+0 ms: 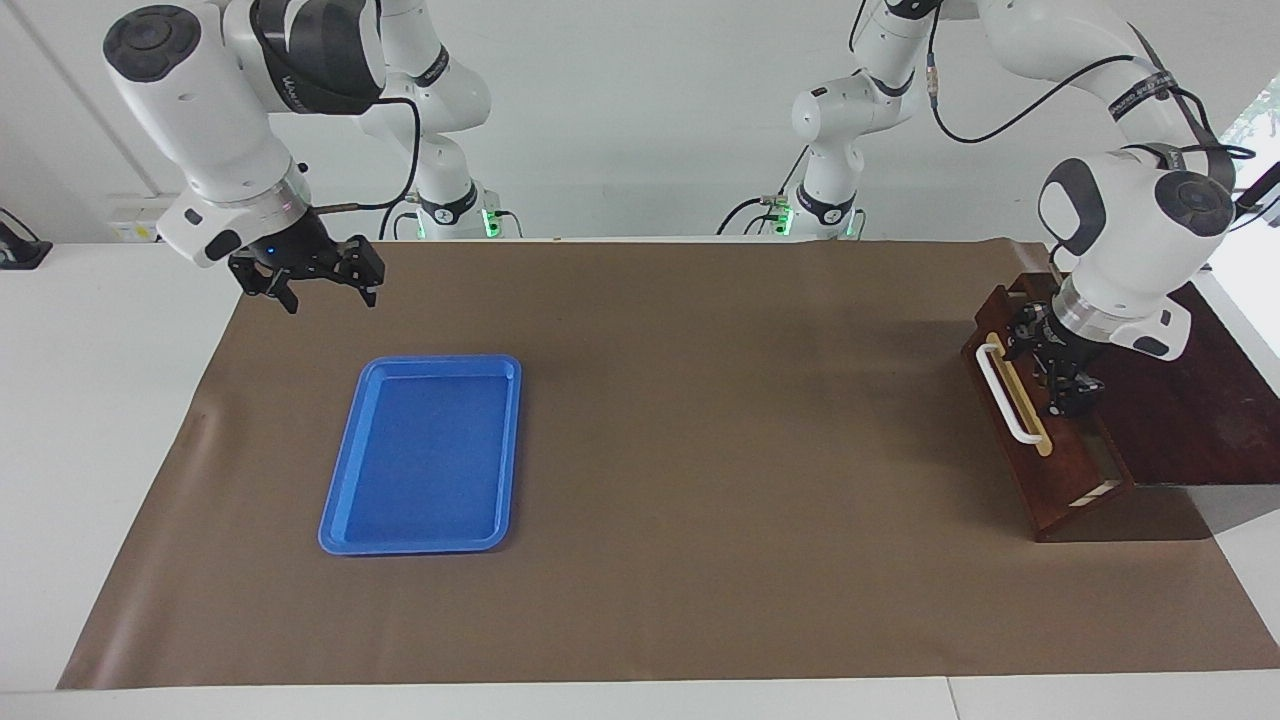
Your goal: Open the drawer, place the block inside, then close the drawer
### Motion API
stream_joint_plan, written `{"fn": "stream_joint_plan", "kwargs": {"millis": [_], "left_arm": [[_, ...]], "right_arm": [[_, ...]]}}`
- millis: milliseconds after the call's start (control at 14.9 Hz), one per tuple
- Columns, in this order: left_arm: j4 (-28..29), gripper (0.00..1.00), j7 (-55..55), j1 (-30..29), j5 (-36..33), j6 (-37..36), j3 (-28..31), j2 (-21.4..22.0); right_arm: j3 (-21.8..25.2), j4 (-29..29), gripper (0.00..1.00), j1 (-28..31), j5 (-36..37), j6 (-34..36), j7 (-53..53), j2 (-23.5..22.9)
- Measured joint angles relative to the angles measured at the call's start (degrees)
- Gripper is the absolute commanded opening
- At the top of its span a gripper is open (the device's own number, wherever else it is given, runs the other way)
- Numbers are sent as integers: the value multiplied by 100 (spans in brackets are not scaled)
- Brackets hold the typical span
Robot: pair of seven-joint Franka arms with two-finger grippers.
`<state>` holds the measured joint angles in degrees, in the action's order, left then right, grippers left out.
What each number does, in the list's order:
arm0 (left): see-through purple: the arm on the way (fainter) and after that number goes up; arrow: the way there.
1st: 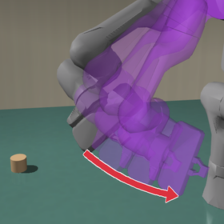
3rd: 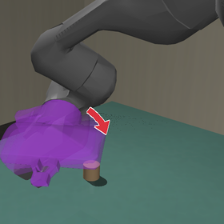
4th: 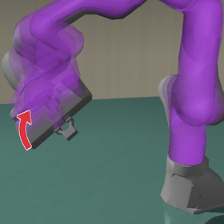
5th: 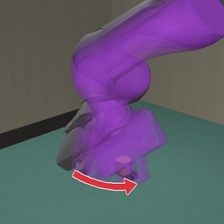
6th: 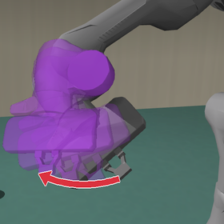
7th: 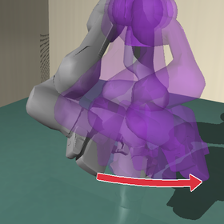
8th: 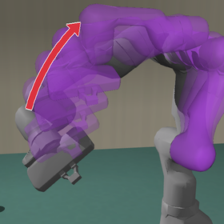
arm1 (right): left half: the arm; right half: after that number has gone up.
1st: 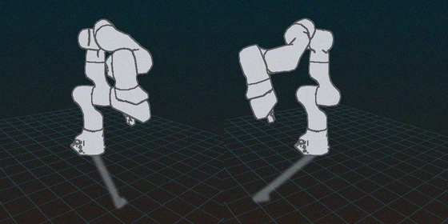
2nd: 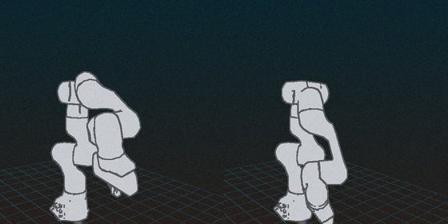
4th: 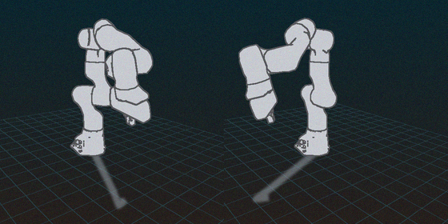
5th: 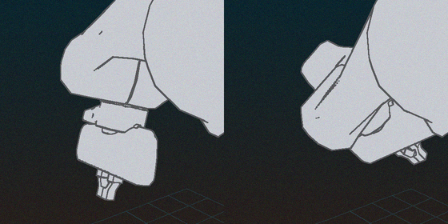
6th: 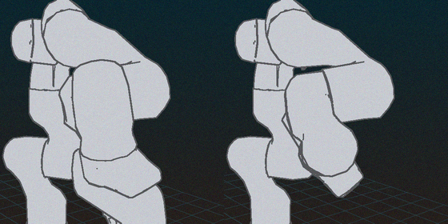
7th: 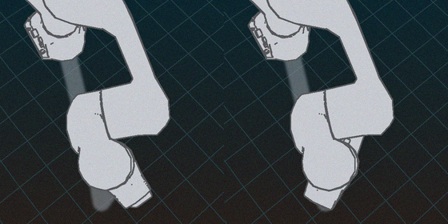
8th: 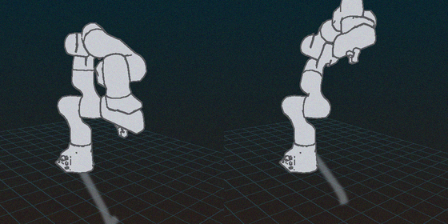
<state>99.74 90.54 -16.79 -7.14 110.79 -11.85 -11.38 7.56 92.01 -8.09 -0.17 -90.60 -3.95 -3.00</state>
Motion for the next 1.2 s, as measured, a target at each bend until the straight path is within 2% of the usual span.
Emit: {"fn": "stream_joint_plan", "kwargs": {"millis": [134, 468, 669, 937, 1204], "left_arm": [[1, 100, -277, -174, 60, 30, -26, 4], [-19, 100, -337, -182, 31, -17, -49, 3], [-255, 100, -792, -118, 8, -417, -108, 45], [-364, 100, -2134, 220, 149, -1069, -208, 517], [-363, 100, -4179, 358, 397, -1572, -230, 920]], "right_arm": [[0, 0, 100, 0, 0, 0, 0, 0], [0, 0, 100, 0, 0, 0, 0, 0], [0, 0, 100, 0, 0, 0, 0, 0], [0, 0, 100, 0, 0, 0, 0, 0], [0, 0, 100, 0, 0, 0, 0, 0]]}}
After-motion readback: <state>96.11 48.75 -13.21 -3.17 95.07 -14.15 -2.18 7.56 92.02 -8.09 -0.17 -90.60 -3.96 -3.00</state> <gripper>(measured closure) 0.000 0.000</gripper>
